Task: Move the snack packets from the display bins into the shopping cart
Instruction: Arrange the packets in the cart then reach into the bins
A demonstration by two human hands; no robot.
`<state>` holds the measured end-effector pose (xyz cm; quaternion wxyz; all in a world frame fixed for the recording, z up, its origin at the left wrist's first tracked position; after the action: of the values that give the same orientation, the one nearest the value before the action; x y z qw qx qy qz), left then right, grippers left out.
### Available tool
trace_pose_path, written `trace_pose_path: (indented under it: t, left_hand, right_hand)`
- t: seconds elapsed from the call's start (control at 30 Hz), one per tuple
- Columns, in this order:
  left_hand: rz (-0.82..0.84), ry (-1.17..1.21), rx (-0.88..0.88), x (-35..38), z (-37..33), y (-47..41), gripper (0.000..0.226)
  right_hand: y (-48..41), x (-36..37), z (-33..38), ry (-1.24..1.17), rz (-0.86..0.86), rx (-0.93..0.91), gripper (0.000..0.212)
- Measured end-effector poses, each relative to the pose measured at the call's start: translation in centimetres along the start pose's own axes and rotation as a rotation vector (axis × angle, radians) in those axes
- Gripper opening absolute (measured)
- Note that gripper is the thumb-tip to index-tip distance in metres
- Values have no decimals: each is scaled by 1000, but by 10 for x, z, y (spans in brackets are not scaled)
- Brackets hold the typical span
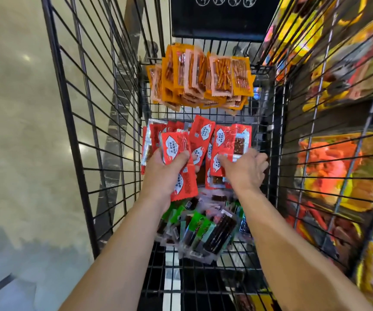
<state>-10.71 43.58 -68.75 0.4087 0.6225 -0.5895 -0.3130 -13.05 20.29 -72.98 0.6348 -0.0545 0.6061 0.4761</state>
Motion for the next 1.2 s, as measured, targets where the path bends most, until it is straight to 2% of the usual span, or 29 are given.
trace_pose_path:
  t: [0.17,0.27,0.37,0.47,0.67,0.8,0.9,0.97,1.07,1.1,1.2]
  left_hand:
    - [-28,15,14,-3,2,-1,22]
    - [-38,10,30,-4,2,-1,23]
    - [-40,25,33,-5,3,0,23]
    - [-47,40,44,-5,5,0,24]
    - [-58,27,54,-5,4,2,21]
    - [-51,16,51,-3,1,4,28]
    - [-27,11,51,1,-1,8,24]
    - [13,49,22,6,-2,13,26]
    - [98,52,-38,16,-1,18,66]
    - [129,47,-47,19,-1,19,73]
    - [173,68,-35,25,-2,23,71]
  right_hand:
    - [7,-10,-1,-56,-92,-78,65]
    - [10,-7,0,-281,-36,-134,45]
    - [12,0,2,-472,53,-138,35]
    - [11,-4,-2,-603,57,-129,27]
    - [25,-25,-14,-898,71,-104,30]
    - [37,-38,-11,-1102,151,-99,36]
    - [47,-44,6,-1236,238,-152,41]
    - [55,-44,20,-1259,305,-210,40]
    - [67,-37,41,-1277,396,-256,40]
    - [71,-34,47,-1267,416,-275,41]
    - [81,-29,64,-1072,437,-403,41]
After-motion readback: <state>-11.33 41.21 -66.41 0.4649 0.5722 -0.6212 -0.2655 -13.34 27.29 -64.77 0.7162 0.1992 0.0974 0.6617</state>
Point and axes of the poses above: each hand's wrist, its own y-axis away from the middle knuckle, its own x-axis out of the palm, z = x × y, the point moved 7 cm from there along -y, towards the middle knuckle, and after that the axes turned 10 degrees about -x, right-handed, at the moved point
